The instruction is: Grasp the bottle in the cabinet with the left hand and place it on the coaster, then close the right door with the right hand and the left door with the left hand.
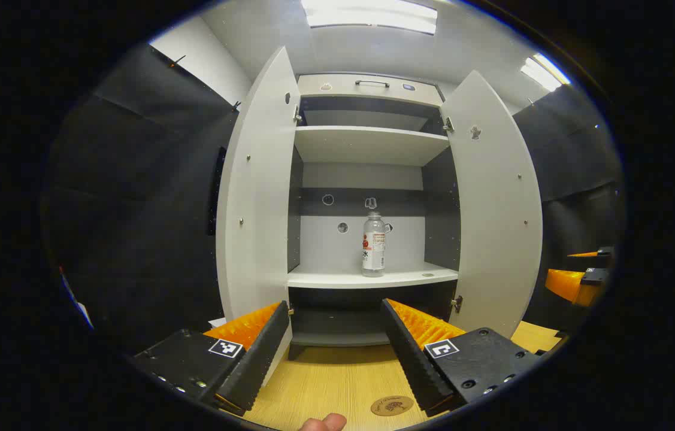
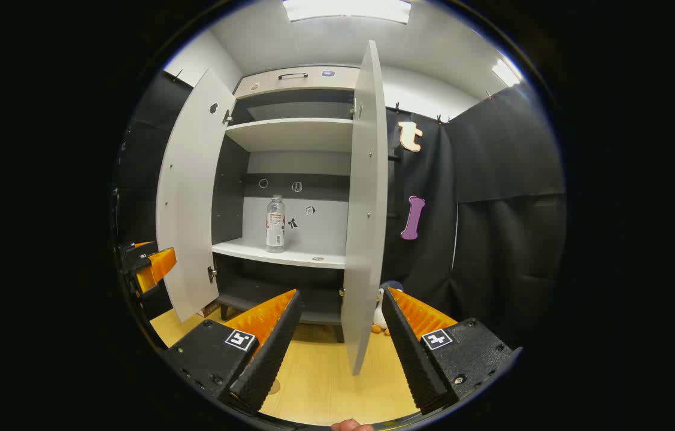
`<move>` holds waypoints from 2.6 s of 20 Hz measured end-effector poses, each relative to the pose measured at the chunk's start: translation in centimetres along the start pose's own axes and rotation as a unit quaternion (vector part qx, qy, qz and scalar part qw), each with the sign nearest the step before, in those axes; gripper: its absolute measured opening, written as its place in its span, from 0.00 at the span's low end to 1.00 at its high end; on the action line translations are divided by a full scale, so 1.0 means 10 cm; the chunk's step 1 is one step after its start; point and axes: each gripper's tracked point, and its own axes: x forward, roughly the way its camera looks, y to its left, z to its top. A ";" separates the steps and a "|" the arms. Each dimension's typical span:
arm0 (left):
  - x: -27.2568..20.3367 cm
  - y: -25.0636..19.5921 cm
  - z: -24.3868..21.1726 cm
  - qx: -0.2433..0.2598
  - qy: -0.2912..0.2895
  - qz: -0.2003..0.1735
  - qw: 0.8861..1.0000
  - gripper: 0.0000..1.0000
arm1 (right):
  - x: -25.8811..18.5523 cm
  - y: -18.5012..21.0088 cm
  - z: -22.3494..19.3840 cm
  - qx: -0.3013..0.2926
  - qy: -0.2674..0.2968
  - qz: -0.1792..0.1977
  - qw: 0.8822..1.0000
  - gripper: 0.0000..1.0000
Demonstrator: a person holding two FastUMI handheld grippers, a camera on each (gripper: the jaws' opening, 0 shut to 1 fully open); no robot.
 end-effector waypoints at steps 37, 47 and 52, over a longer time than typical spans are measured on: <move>0.43 -0.29 -0.06 0.013 0.006 -0.044 0.999 0.95 | 0.15 0.09 -0.01 0.011 0.008 0.017 1.000 0.83; 2.05 -0.78 0.29 -0.044 0.002 -0.100 0.994 0.95 | 0.10 -0.10 -0.01 0.008 0.011 -0.008 1.000 0.83; 2.92 -0.82 0.39 -0.010 -0.007 -0.077 0.997 0.94 | 0.04 -0.24 0.00 -0.005 0.014 -0.031 0.999 0.83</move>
